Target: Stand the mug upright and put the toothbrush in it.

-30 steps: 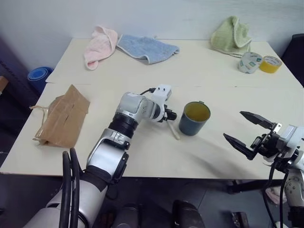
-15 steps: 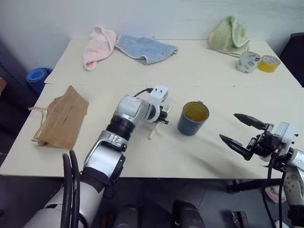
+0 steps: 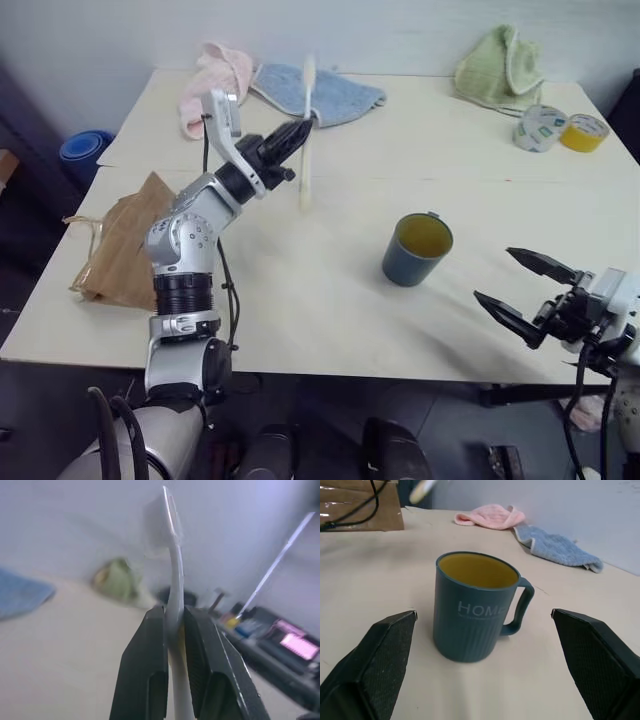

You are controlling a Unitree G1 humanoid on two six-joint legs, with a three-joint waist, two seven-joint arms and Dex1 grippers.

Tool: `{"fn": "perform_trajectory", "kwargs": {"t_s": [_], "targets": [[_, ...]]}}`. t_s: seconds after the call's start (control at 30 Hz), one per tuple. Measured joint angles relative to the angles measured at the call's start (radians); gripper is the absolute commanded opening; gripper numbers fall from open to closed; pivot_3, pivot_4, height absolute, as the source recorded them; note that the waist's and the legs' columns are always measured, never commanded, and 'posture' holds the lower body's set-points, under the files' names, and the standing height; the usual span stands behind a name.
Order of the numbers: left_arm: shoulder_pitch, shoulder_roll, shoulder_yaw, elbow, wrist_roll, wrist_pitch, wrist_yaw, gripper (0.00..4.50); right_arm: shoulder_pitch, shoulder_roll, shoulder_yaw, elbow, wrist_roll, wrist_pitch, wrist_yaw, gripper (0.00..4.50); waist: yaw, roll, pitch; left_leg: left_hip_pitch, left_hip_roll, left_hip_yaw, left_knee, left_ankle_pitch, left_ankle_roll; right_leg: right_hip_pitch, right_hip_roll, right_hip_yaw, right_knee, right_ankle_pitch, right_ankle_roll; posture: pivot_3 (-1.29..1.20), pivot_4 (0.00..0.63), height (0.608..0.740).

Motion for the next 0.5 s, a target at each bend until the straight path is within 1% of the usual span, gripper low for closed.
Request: {"fn": "perform_trajectory", "kwargs": {"t_s": [0.07,0.1,0.2,0.27,0.37,0.5], "targets": [[-0.022,-0.071,-0.041,0.012,-0.012,-0.060,-0.045,0.19,0.006,0.003,-0.004,-0.024,-0.002,-0.015,-0.012,4.50,0.003,-0.001,0.000,-0.001,0.000,0.001,0.001,0.000,0.001,0.000,0.000,0.000,-0.001,0.000,0.000,0.00,0.150,0.740],[-0.043,-0.108,-0.070,0.038,-0.001,-0.122,-0.069,0.19,0.012,0.006,-0.012,-0.033,-0.004,-0.024,-0.022,4.50,0.004,-0.001,0.000,-0.001,0.000,0.001,0.001,0.001,0.001,0.000,0.000,0.001,-0.001,0.000,-0.001,0.00,0.150,0.740],[-0.075,-0.176,-0.147,0.115,0.048,-0.280,-0.138,0.19,0.032,0.007,-0.033,-0.053,-0.005,-0.042,-0.043,4.50,-0.003,-0.001,0.000,0.001,0.000,0.003,-0.001,0.001,0.001,0.000,0.000,0.002,-0.001,0.000,-0.001,0.00,0.150,0.740],[-0.078,-0.219,-0.190,0.213,0.107,-0.413,-0.165,0.19,0.072,0.012,-0.041,-0.071,-0.005,-0.044,-0.051,4.50,-0.006,-0.001,0.000,0.002,0.000,0.004,-0.002,0.001,0.002,0.000,0.000,0.001,-0.001,0.000,-0.001,0.00,0.150,0.740],[-0.076,-0.235,-0.244,0.350,0.175,-0.556,-0.205,0.19,0.122,0.032,-0.050,-0.106,0.001,-0.041,-0.068,4.50,-0.017,-0.001,0.000,0.001,0.000,0.006,-0.003,0.001,0.002,-0.002,0.000,0.003,-0.001,0.000,-0.001,0.00,0.150,0.740],[-0.071,-0.231,-0.277,0.446,0.240,-0.719,-0.259,0.19,0.176,0.038,-0.092,-0.146,0.015,-0.039,-0.090,4.50,-0.013,-0.001,0.000,0.001,0.000,0.006,-0.002,0.001,0.002,-0.002,0.000,0.003,-0.001,0.001,-0.001,0.00,0.150,0.740]]}}
